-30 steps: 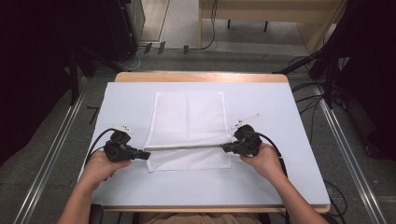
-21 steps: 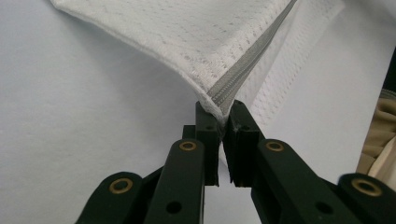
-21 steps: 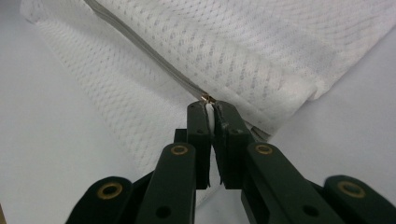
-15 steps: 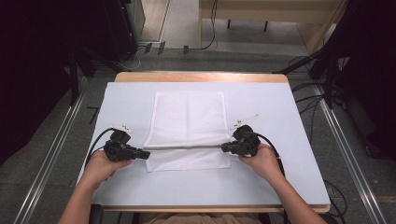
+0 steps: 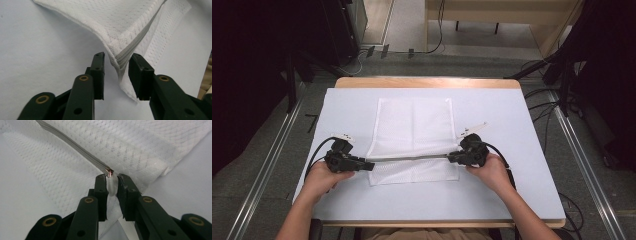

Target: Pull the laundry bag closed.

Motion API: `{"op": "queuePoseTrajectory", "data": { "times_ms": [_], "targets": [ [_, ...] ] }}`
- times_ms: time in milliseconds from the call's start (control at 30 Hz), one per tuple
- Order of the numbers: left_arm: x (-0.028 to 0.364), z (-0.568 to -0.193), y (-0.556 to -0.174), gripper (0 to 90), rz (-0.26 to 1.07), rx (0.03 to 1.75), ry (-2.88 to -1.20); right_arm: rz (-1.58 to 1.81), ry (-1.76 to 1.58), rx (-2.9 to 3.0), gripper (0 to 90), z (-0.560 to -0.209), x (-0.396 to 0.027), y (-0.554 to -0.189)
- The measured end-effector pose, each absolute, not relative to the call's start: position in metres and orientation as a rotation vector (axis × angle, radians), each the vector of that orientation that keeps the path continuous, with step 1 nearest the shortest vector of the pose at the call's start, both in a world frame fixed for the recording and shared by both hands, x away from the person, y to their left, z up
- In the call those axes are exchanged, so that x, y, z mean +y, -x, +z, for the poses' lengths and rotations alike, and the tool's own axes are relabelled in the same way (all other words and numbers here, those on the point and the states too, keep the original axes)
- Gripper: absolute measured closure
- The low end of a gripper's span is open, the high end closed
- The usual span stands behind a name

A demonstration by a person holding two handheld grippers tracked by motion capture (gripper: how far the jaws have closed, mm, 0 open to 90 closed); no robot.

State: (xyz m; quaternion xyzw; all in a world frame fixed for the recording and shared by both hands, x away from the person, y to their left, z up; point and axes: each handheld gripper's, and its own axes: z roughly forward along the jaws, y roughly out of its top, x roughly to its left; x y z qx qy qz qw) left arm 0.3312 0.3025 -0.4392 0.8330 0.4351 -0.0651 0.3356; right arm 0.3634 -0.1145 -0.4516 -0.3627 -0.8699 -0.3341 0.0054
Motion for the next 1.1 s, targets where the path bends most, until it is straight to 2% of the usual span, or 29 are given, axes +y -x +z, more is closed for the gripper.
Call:
{"op": "queuePoseTrajectory", "data": {
  "times_ms": [200,333,600,1100],
  "targets": [
    [0.304,-0.439,-0.332,57.5,-0.168,1.152,-2.143,-1.074,1.165,-2.712,64.0,-0.452,-0.114,-0.365],
    [0.305,-0.438,-0.332,48.7,-0.140,1.153,-2.109,-1.128,1.176,-2.714,55.5,-0.451,-0.115,-0.366],
    [0.308,-0.436,-0.332,37.1,-0.032,1.146,-2.101,-1.147,1.179,-2.719,48.7,-0.451,-0.118,-0.367],
    [0.317,-0.433,-0.333,35.6,0.016,1.206,-2.067,-1.210,1.217,-2.714,38.9,-0.450,-0.133,-0.373]
  ]
}}
